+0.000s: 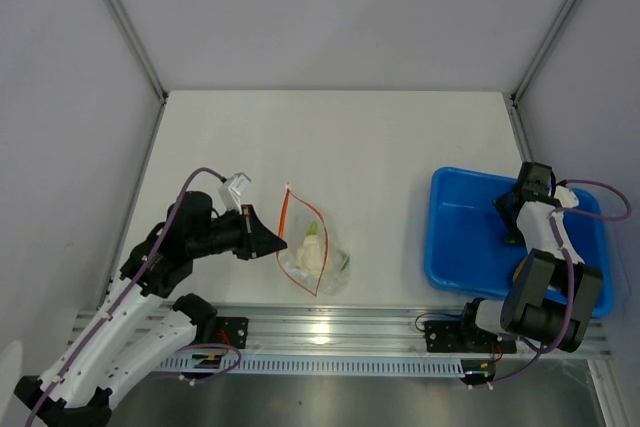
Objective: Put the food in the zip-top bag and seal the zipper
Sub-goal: Pick up the fake vegetable from the bin.
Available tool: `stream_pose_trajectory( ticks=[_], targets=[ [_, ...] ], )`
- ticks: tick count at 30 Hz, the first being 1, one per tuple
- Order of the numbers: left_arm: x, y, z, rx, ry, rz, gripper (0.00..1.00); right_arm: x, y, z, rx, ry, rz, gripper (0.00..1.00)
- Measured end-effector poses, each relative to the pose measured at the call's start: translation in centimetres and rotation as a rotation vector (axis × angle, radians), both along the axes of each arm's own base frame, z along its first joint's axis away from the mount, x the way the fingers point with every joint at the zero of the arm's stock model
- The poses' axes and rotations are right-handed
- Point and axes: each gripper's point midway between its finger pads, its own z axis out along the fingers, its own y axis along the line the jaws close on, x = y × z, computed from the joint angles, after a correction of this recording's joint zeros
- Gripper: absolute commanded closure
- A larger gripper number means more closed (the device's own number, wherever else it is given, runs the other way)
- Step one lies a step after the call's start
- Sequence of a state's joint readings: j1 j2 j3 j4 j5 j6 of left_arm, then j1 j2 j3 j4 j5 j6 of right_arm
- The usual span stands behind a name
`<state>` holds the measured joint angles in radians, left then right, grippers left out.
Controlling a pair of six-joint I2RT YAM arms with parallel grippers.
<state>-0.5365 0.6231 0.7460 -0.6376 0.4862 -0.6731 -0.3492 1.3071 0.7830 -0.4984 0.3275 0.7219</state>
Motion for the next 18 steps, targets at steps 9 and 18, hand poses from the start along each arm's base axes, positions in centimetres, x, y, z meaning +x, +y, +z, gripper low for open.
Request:
stream_pose_trajectory(
  ticks=[9,18],
  targets=[
    [-0.1,0.0,0.1,-0.003,0.000,-0.004,0.99,-1.0,-1.1,-1.6,-0.021,0.046,-0.039,0.23],
    [-0.3,-0.2,-0.1,-0.004,0.017,-0.022,0.99,-2.8,-1.3,-4.7,-0.004,0.128,-0.063,0.50]
  ],
)
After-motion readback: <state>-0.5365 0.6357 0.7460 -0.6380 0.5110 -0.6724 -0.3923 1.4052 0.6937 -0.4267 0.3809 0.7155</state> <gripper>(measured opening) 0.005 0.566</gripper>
